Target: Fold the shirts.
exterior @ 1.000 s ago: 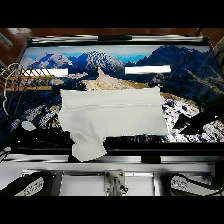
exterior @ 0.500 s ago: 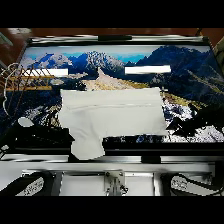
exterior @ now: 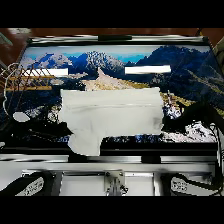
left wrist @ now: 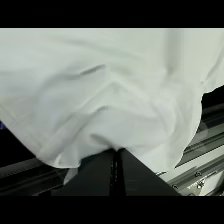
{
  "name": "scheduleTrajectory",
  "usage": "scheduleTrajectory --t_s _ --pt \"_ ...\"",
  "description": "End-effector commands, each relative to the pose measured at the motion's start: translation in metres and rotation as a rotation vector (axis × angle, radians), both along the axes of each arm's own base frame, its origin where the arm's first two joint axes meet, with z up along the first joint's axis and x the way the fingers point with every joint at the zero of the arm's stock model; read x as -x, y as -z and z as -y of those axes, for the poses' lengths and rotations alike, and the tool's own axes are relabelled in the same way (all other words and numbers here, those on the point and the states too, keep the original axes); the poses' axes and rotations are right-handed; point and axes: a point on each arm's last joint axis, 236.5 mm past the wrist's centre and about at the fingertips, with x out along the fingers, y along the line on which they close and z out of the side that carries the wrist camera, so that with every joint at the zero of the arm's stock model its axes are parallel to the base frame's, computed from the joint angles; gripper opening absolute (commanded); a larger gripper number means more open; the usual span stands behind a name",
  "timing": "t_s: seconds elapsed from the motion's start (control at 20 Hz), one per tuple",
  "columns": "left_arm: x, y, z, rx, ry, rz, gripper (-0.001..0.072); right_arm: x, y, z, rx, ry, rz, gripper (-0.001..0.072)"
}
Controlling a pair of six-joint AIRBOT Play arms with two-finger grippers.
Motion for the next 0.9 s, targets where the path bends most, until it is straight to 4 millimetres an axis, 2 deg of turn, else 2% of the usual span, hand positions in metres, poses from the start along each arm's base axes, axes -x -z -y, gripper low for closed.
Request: scheduleTrajectory --t_s 0.0,0.15,0.25,0.4,0.55,0.7,0.85 --pt "-0.018 -0.017 -0.015 -0.014 -0.004 0.054 0.0027 -0.014 -0.013 -0.003 0.022 -0.067 0.077 0.0070" --pt "-0.050 -0.058 -0.035 -0.023 0.014 0.182 0.0025 -0.054 -0.054 0.005 0.069 -0.089 0.256 0.0069" --pt "-0.076 -0.077 -0.046 -0.036 -0.019 0.231 0.0026 -0.079 -0.071 -0.003 0.104 -0.160 0.350 0.0069" --pt "-0.107 -0.079 -0.048 -0.017 -0.024 0.208 0.0026 -0.122 -0.080 -0.005 0.192 -0.159 0.457 0.0069" --pt "-0.143 -0.076 -0.054 -0.005 -0.032 0.211 0.0026 -0.153 -0.080 -0.002 0.196 -0.123 0.473 0.0069" --pt "-0.180 -0.080 -0.050 0.064 -0.063 0.225 0.0026 -0.188 -0.084 0.000 0.193 -0.109 0.509 0.0069" --pt "-0.210 -0.069 -0.057 0.069 -0.108 0.217 0.0026 -0.220 -0.087 0.001 0.186 -0.091 0.554 0.0070"
